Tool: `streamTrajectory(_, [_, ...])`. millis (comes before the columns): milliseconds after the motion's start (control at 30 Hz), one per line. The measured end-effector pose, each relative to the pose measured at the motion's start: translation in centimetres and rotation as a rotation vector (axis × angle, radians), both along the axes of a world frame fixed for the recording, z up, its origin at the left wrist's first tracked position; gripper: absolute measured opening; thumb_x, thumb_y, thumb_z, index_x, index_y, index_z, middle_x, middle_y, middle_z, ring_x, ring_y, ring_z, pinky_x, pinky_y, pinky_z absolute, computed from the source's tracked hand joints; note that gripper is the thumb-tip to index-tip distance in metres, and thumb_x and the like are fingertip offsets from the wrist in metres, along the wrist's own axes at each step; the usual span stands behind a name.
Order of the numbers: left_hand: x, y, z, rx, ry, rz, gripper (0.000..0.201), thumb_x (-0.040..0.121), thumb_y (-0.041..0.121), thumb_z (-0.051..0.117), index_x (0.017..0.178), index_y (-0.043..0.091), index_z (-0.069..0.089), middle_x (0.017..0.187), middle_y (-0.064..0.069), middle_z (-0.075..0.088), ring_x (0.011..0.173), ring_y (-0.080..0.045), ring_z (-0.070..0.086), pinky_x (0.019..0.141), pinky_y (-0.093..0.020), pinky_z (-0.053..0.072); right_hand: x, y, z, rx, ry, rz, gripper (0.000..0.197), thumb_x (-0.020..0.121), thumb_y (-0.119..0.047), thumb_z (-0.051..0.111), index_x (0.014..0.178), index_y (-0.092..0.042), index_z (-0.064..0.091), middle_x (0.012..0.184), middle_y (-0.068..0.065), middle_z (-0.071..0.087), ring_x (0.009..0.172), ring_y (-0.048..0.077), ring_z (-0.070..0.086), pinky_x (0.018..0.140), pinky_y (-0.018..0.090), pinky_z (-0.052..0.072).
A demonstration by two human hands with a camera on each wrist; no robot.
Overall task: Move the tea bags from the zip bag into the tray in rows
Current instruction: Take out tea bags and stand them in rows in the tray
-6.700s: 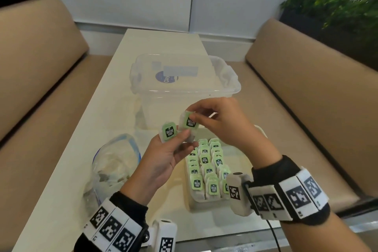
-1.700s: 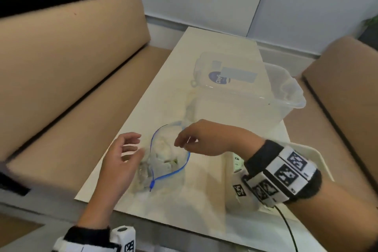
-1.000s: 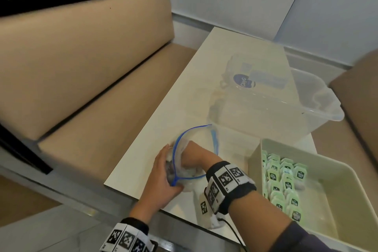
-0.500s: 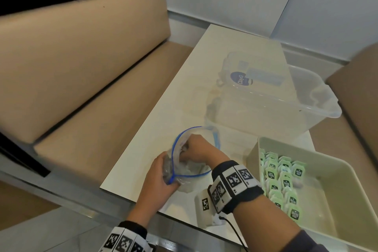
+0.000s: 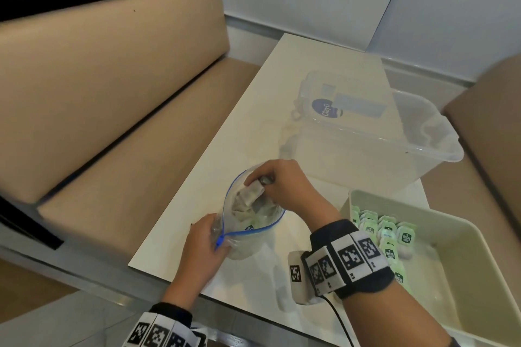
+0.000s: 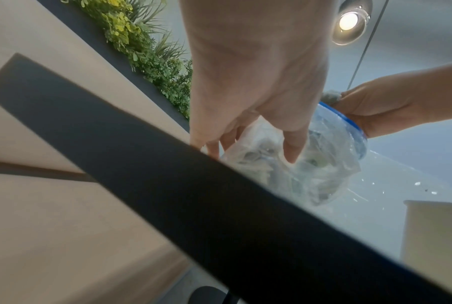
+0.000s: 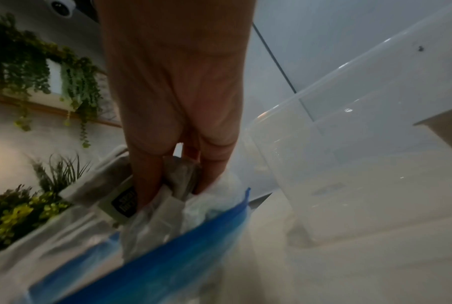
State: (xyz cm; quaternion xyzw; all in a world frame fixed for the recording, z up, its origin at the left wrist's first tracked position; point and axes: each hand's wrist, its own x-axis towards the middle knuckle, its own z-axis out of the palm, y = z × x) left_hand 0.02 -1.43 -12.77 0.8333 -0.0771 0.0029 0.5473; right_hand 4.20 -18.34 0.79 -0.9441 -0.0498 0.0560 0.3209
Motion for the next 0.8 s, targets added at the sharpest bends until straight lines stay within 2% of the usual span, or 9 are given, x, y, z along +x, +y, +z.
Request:
streamTrajectory(100, [-0.1, 0.1, 0.6, 0.028, 0.085, -0.022, 0.036, 0.076, 0.019, 0.076, 0.103, 0.028, 0.054, 0.098, 0.013, 0.060, 0.091, -0.004, 0.058, 0.067, -0.006, 0.044, 0.1, -0.6, 0.5, 0.127, 0.035, -0.052, 0.036, 0.082, 0.005, 0.051, 0.092, -0.019, 0.076, 0.104, 0.001, 0.069, 0.090, 0.016, 0.060, 0.065, 0.015, 0.046])
streamTrajectory(167, [0.0, 1.4, 0.5, 0.168, 0.211, -0.075, 0.079, 0.059, 0.046, 0.084, 0.125, 0.021, 0.048, 0.123, 0.005, 0.056, 0.114, -0.016, 0.054, 0.089, -0.018, 0.046, 0.2, -0.9, 0.6, 0.177, 0.050, -0.054, 0.028, 0.082, 0.002, 0.058, 0.092, -0.018, 0.076, 0.103, 0.001, 0.070, 0.088, 0.015, 0.061, 0.060, 0.007, 0.047])
streamTrajectory(233, [-0.3, 3.2, 1.8, 0.308, 0.329, -0.121, 0.131, 0.045, 0.059, 0.085, 0.149, 0.020, 0.016, 0.153, 0.003, 0.024, 0.143, -0.023, 0.020, 0.114, -0.035, 0.027, 0.2, -1.2, 0.5, 0.207, 0.054, -0.053, 0.024, 0.081, -0.001, 0.063, 0.094, -0.017, 0.076, 0.102, -0.001, 0.071, 0.086, 0.009, 0.059, 0.060, 0.000, 0.043])
streamTrajectory(267, [-0.6, 4.0, 3.1, 0.285, 0.337, -0.096, 0.140, 0.043, 0.060, 0.086, 0.151, 0.022, 0.006, 0.155, 0.005, 0.015, 0.145, -0.017, 0.011, 0.116, -0.034, 0.019, 0.2, -1.3, 0.5, 0.221, 0.058, -0.056, 0.023, 0.081, -0.003, 0.064, 0.095, -0.017, 0.076, 0.101, -0.001, 0.071, 0.085, 0.007, 0.058, 0.060, 0.000, 0.043])
streamTrajectory(333, [-1.4, 5.0, 6.8, 0.104, 0.230, 0.028, 0.124, 0.044, 0.055, 0.084, 0.147, 0.030, 0.019, 0.146, 0.015, 0.027, 0.135, -0.005, 0.027, 0.111, -0.027, 0.024, 0.2, -1.7, 0.6, 0.264, 0.068, -0.059, 0.020, 0.081, -0.005, 0.067, 0.096, -0.016, 0.076, 0.100, -0.001, 0.072, 0.080, 0.003, 0.058, 0.062, 0.001, 0.045])
streamTrajectory(400, [-1.8, 5.0, 10.1, -0.145, 0.104, 0.122, 0.075, 0.050, 0.057, 0.083, 0.117, 0.043, 0.053, 0.118, 0.026, 0.055, 0.106, 0.004, 0.051, 0.097, -0.018, 0.038, 0.3, -2.0, 0.9, 0.304, 0.076, -0.058, 0.019, 0.080, -0.006, 0.069, 0.096, -0.016, 0.076, 0.096, -0.001, 0.072, 0.078, 0.003, 0.060, 0.065, 0.005, 0.048])
streamTrajectory(467, [-1.7, 4.5, 12.0, -0.300, 0.139, 0.006, 0.051, 0.052, 0.068, 0.073, 0.087, 0.031, 0.068, 0.092, 0.012, 0.069, 0.085, -0.005, 0.062, 0.079, -0.017, 0.049, 0.3, -2.0, 1.1, 0.324, 0.086, -0.059, 0.018, 0.079, -0.007, 0.070, 0.094, -0.017, 0.076, 0.093, 0.000, 0.072, 0.079, 0.007, 0.062, 0.067, 0.010, 0.051])
streamTrajectory(600, [-2.1, 1.6, 11.9, -0.357, 0.339, -0.293, 0.049, 0.063, 0.058, 0.059, 0.078, 0.013, 0.070, 0.082, -0.005, 0.069, 0.074, -0.016, 0.063, 0.069, -0.023, 0.050, 0.2, -1.3, 0.4, 0.289, 0.092, -0.076, 0.018, 0.077, -0.005, 0.070, 0.091, -0.016, 0.075, 0.093, 0.002, 0.072, 0.081, 0.012, 0.062, 0.068, 0.015, 0.050])
streamTrajectory(800, [-2.6, -1.1, 9.9, -0.399, 0.485, -0.287, 0.048, 0.058, 0.055, 0.064, 0.084, 0.015, 0.071, 0.082, -0.001, 0.070, 0.072, -0.013, 0.063, 0.068, -0.022, 0.049, 0.2, -0.5, -0.6, 0.364, 0.086, -0.154, 0.023, 0.075, 0.000, 0.058, 0.084, -0.014, 0.074, 0.082, 0.006, 0.072, 0.082, 0.022, 0.069, 0.079, 0.037, 0.058])
